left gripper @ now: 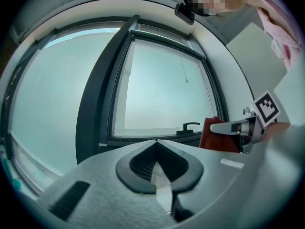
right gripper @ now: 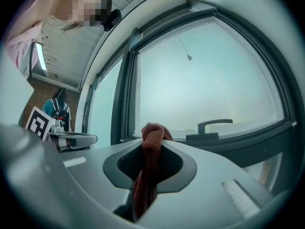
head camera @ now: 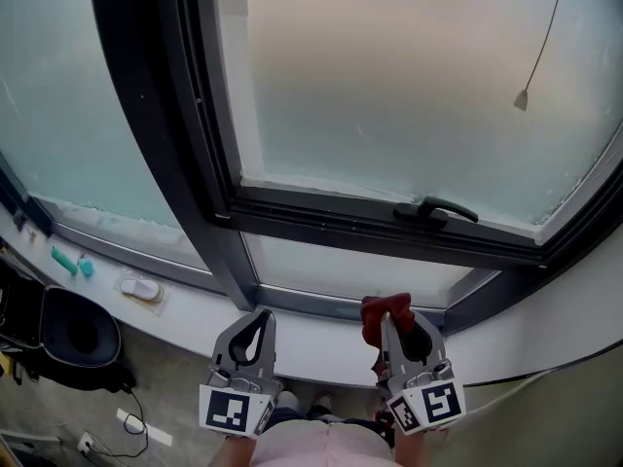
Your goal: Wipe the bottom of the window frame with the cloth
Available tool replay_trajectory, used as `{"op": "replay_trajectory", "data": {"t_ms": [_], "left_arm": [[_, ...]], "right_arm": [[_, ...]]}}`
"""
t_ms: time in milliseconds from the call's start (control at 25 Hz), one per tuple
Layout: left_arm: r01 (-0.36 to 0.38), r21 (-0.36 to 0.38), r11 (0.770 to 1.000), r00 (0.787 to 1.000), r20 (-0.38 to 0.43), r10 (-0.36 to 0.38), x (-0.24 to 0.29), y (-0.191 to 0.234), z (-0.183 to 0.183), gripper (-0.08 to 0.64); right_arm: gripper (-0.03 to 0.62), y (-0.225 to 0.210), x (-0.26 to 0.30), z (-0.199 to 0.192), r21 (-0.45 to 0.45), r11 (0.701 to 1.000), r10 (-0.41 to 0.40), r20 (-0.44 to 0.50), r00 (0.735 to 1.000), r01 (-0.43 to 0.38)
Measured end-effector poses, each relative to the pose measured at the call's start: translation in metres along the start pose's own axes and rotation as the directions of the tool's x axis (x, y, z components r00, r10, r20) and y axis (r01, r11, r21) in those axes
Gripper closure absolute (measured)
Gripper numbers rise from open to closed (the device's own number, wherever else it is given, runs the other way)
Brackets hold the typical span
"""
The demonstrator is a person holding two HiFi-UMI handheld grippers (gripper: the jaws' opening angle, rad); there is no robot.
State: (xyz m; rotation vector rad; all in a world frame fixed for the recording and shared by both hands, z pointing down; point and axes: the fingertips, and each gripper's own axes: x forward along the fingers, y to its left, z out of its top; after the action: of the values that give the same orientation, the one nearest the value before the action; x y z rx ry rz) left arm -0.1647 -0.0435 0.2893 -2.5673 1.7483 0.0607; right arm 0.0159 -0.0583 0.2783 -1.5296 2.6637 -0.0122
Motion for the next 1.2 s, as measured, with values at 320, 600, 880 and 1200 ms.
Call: {"op": "replay_trajectory", "data": {"t_ms": [320,600,880,1200], "left_arm": [[0.069,0.045,0.997,0.997,0.027,-0.071,0.014,0.058,0.026,0.56],[0.062,0.032,0.998,0.997,0.048,-0.063,0.015,0.12,0.027,0.56],[0.065,0.002,0.998,0.996,0.063,-0.065,0.02,0.151,0.026,0.56],[0.057,-0.015,0.998,0.997,0.061,-0.056,0.027,0.17,0.023,0.56]], "right_arm": [[0.537,0.068,0.13,0.043,-0.062,0.995,0.085,0.075,0.994,-0.08],[0.537,0.119,0.227,0.048,-0.091,0.989,0.125,0.061,0.99,-0.119],[0.537,0.131,0.284,0.036,-0.093,0.99,0.101,-0.032,0.994,-0.103],[0.537,0.135,0.321,0.0,-0.169,0.976,0.101,-0.211,0.972,-0.138]]}}
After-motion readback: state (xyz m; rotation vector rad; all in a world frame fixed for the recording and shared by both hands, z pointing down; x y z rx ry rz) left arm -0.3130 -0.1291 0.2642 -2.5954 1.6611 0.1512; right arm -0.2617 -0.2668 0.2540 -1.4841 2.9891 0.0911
